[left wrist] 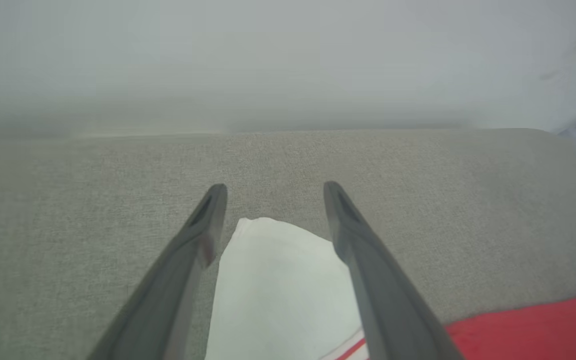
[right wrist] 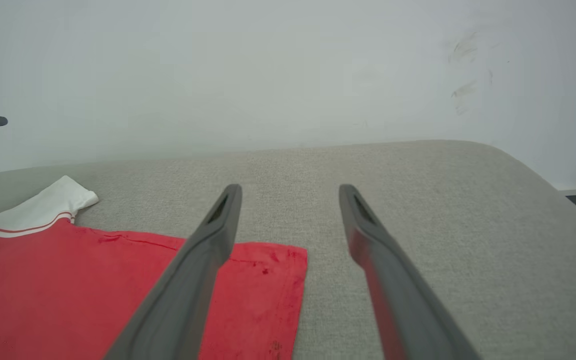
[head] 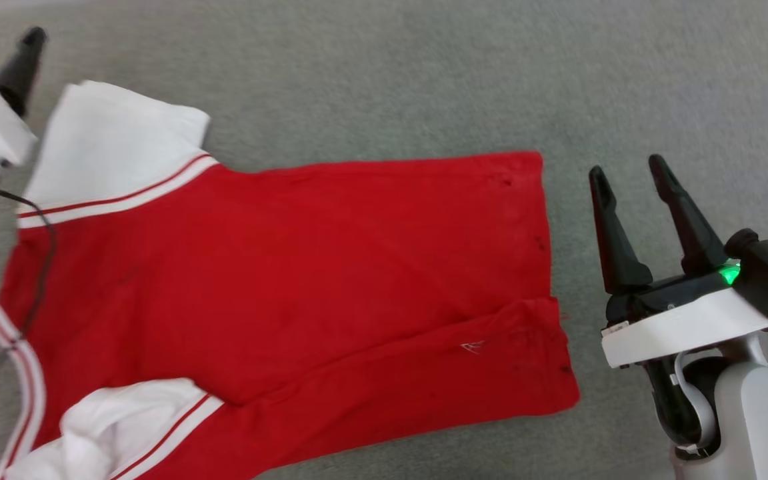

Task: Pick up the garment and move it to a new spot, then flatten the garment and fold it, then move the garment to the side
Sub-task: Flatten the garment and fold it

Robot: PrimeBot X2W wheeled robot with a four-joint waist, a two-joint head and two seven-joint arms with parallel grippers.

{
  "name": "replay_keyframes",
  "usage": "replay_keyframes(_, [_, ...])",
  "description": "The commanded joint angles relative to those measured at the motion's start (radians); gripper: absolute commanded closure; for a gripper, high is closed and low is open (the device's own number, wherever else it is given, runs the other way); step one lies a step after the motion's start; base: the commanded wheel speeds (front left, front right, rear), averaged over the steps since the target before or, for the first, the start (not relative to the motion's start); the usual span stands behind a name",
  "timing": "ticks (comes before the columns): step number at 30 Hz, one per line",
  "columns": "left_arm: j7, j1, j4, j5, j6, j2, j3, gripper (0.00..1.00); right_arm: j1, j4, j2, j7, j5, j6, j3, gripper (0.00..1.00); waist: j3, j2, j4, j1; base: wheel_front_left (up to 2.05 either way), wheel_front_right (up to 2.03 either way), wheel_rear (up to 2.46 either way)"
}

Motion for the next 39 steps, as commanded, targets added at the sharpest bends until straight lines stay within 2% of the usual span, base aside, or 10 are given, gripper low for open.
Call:
replay_keyframes(1, [0.029,-0.032,0.022,-0.011,-0.008,0.016,0.004,0.00,-0.013,0.004,0.006,-0.005,0.016,0.000,0.005,0.00,0.074,0.0000,-0.072,-0.0002,0.00,0.00,0.00])
replay_keyframes(4, [0.148,-0.102,0.086,-0.041,-0.038,0.042,-0.015,0.00,-0.020,0.017,0.006,-0.018,0.035,0.000,0.015,0.00,0.104,0.0000,-0.093,-0.0002,0.00,0.00,0.00])
replay_keyframes(8, [0.316,-0.162,0.154,-0.090,-0.044,0.076,-0.027,0.00,-0.023,0.034,0.006,-0.035,0.055,0.000,0.026,0.00,0.139,0.0000,-0.115,-0.0002,0.00,0.00,0.00])
replay_keyframes(15, [0.568,-0.143,0.222,-0.124,-0.001,0.102,-0.096,0.00,-0.037,0.063,0.006,-0.048,0.074,0.000,0.026,0.00,0.174,0.0000,-0.124,-0.0002,0.00,0.00,0.00])
replay_keyframes(16, [0.584,-0.132,0.228,-0.129,0.010,0.095,-0.101,0.34,-0.041,0.067,0.006,-0.046,0.078,0.000,0.027,0.00,0.176,0.0000,-0.123,-0.0002,0.00,0.00,0.00])
replay_keyframes(17, [0.575,-0.126,0.228,-0.121,0.013,0.091,-0.105,0.94,-0.047,0.069,0.006,-0.043,0.086,0.000,0.032,0.00,0.178,0.0000,-0.122,-0.0002,0.00,0.00,0.00])
replay_keyframes(18, [0.565,-0.117,0.233,-0.126,0.019,0.081,-0.104,1.00,-0.053,0.072,0.006,-0.040,0.088,0.000,0.035,0.00,0.177,0.0000,-0.122,-0.0002,0.00,0.00,0.00])
replay_keyframes(27, [0.425,-0.129,0.256,-0.114,-0.013,0.019,-0.087,1.00,-0.103,0.162,0.005,0.058,0.160,0.000,0.039,0.00,0.117,0.0000,-0.076,-0.0002,0.00,0.00,0.00])
replay_keyframes(30, [0.388,-0.158,0.256,-0.100,-0.031,0.010,-0.087,1.00,-0.154,0.230,-0.009,0.153,0.211,0.000,0.035,0.00,0.090,0.0000,-0.045,-0.0002,0.00,0.00,0.00])
replay_keyframes(39, [0.301,-0.237,0.215,-0.059,-0.106,-0.061,-0.124,1.00,-0.354,0.445,-0.121,0.503,0.322,0.000,0.052,0.00,0.057,0.0000,0.077,-0.0002,0.00,0.00,0.00])
